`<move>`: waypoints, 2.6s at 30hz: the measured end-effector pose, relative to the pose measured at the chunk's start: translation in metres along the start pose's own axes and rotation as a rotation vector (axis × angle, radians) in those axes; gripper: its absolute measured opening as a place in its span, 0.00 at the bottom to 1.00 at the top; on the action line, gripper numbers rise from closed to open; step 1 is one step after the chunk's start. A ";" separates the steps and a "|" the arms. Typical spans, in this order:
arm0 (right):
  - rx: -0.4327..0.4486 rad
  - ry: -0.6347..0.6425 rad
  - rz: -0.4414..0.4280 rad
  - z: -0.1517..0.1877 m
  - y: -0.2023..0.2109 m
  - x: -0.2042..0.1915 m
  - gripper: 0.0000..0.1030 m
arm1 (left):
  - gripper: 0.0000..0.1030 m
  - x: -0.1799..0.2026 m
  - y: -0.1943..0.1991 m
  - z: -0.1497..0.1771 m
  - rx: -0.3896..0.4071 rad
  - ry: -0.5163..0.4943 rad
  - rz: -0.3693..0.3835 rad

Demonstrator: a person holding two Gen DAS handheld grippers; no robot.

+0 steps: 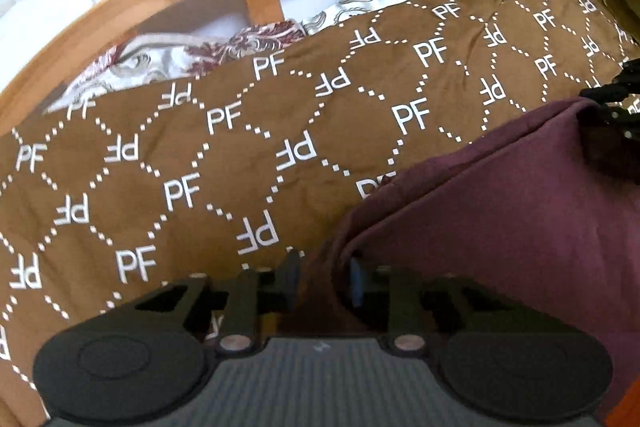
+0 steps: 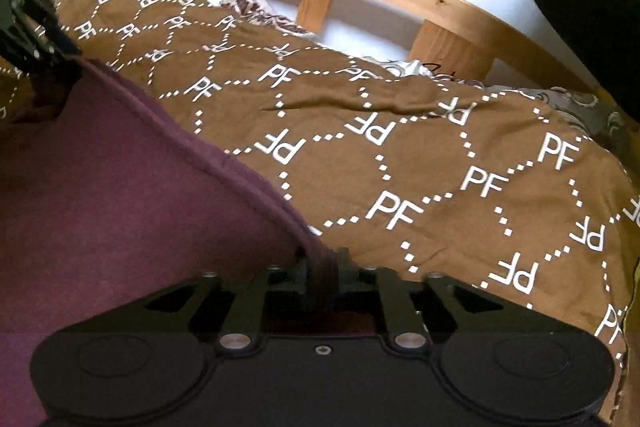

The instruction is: Fold small clothes

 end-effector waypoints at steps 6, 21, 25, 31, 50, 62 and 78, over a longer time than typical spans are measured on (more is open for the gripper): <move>0.039 -0.195 -0.115 0.006 0.018 0.018 0.50 | 0.42 -0.007 -0.007 -0.006 -0.022 0.023 -0.036; 0.018 -0.244 -0.170 0.036 0.056 0.005 0.81 | 0.79 -0.007 0.012 0.028 0.018 0.109 -0.015; -0.033 -0.152 -0.085 0.038 0.044 -0.023 0.81 | 0.79 0.009 0.019 0.042 0.046 0.055 -0.018; -0.043 -0.097 0.085 0.034 0.028 -0.016 0.81 | 0.86 0.014 0.036 0.047 0.066 0.039 -0.036; -0.040 -0.391 0.320 0.074 0.080 0.049 0.99 | 0.95 -0.045 0.036 0.037 0.055 0.318 -0.264; 0.005 -0.335 0.231 0.087 0.102 0.010 0.99 | 1.00 -0.036 0.054 0.040 0.102 0.340 -0.216; 0.159 -0.354 0.342 0.124 0.127 0.020 0.99 | 1.00 -0.035 0.033 0.070 -0.020 0.412 -0.337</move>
Point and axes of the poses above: each gripper's, at about its wrist camera, not at the fingertips, and y roughly against the way its jaws point, x to its right, z to its underside, the point moved 9 cm from there along -y, roughly the way its jaws point, and after that the axes turned 2 degrees about x, right-handed, at the moved point
